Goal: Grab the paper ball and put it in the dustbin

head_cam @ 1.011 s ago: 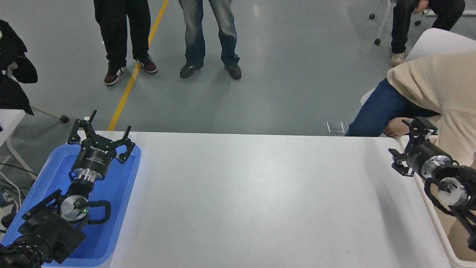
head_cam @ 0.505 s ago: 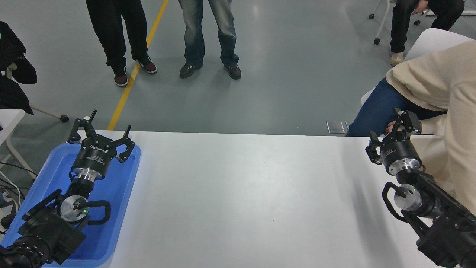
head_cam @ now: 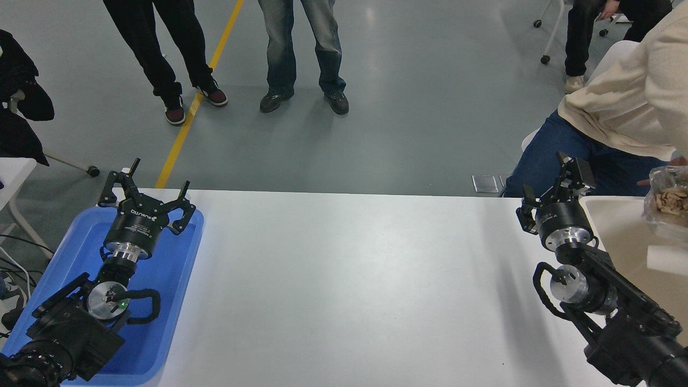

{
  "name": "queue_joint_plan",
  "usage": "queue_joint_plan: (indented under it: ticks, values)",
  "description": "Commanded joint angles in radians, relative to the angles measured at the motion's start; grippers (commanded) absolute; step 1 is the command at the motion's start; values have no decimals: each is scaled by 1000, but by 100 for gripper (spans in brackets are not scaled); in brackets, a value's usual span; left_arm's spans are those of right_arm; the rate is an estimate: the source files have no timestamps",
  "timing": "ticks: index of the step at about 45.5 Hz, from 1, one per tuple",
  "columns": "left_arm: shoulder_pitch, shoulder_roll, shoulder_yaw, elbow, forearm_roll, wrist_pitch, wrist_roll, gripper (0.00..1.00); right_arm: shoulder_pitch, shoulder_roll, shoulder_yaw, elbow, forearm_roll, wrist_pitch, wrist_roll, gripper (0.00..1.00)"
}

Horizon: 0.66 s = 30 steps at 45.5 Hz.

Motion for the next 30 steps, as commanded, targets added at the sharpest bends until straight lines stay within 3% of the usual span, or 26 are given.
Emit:
queue_joint_plan:
  ticks: [1, 6, 30]
  values:
    - [0, 1, 0, 1, 0, 0, 0, 100, -23, 6, 35, 27, 119, 85, 51, 100]
    - [0, 1, 0, 1, 0, 1, 0, 100, -53, 5, 34, 62, 117, 136, 97, 100]
    - [1, -1, 0, 0, 0, 0, 0, 100, -72, 9, 15, 70, 102, 202, 101, 100]
